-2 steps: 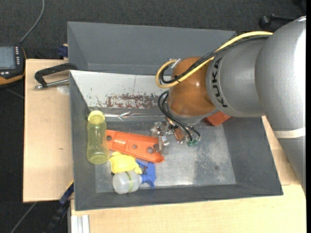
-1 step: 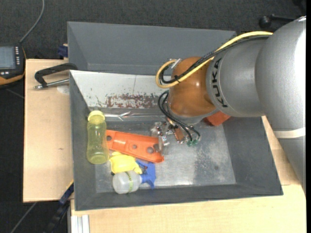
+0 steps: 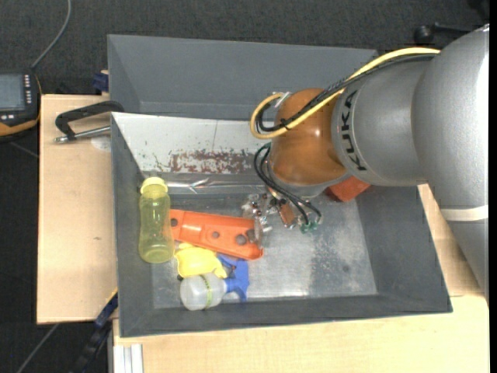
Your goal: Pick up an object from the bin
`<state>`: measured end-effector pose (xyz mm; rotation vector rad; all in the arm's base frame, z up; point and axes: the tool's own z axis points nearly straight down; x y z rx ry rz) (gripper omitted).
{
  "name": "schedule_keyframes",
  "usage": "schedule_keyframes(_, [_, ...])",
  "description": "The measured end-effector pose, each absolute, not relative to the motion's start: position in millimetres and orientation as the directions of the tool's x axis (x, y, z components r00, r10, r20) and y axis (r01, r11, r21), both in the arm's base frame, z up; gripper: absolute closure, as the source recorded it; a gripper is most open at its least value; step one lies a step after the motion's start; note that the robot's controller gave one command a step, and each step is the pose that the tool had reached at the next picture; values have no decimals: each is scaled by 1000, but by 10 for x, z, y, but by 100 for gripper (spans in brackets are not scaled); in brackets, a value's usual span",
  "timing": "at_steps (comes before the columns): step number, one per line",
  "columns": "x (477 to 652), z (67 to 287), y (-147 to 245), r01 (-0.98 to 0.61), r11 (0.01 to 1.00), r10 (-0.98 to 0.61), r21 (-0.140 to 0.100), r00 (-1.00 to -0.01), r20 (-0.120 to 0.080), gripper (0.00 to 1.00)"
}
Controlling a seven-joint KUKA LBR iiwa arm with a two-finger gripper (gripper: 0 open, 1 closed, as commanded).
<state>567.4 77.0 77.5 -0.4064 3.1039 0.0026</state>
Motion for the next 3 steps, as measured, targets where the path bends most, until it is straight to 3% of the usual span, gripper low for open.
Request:
schedule_keyframes(2, [5664, 981, 772, -258, 966, -258, 1, -966, -8, 100])
schedule_keyframes(3, [5662, 1208, 775, -258, 966, -258, 1, -966, -8, 100])
